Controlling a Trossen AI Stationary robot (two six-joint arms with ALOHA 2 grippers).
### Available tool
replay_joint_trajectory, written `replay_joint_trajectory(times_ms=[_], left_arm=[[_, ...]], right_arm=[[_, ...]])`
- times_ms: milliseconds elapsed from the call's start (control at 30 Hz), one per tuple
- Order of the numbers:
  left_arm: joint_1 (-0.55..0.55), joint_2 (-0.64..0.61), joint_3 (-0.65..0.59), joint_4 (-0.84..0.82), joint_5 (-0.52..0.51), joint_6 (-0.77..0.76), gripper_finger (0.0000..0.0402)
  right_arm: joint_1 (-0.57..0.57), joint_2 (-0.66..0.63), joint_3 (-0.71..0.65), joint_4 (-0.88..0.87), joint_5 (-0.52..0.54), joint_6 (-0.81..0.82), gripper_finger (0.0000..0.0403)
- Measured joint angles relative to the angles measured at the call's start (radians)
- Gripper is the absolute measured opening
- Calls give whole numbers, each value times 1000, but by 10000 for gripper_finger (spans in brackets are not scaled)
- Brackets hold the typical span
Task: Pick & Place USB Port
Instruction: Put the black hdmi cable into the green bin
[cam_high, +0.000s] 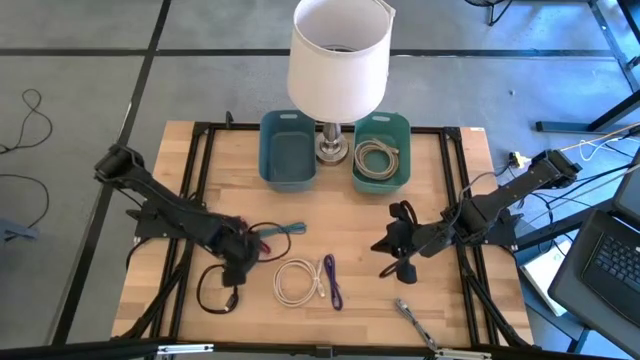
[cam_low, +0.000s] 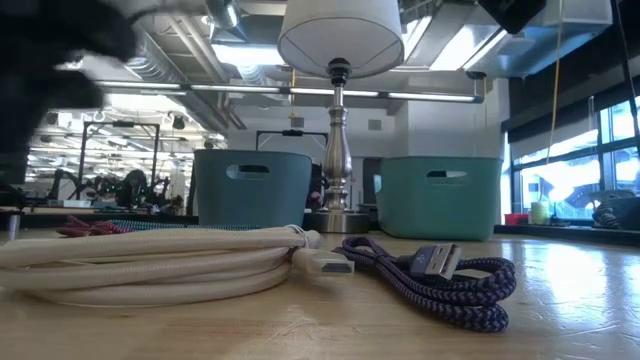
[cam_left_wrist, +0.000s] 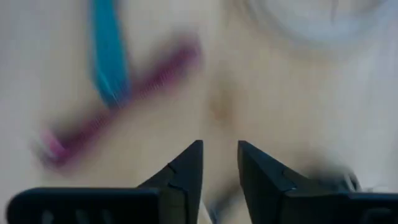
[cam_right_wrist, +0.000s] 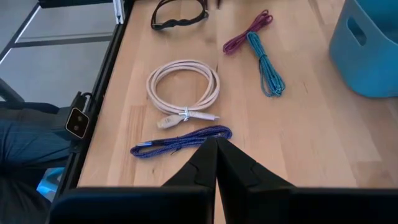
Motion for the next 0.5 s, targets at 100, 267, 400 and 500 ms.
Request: replay_joint_trajectory(times_ms=[100,267,400,500], left_arm=[[-29,5,0,-93,127,-152,110],[-128,5,0,-144,92,-261,116],[-195,5,0,-152,37,-328,116],[-223,5,-1,-155,32,-373,116]], right_arm=[[-1,0,0,0,21,-9,14],[-1,0,0,0,49,-33,10],[-1,0,0,1,49,-33,9],[-1,0,0,3,49,-32,14]])
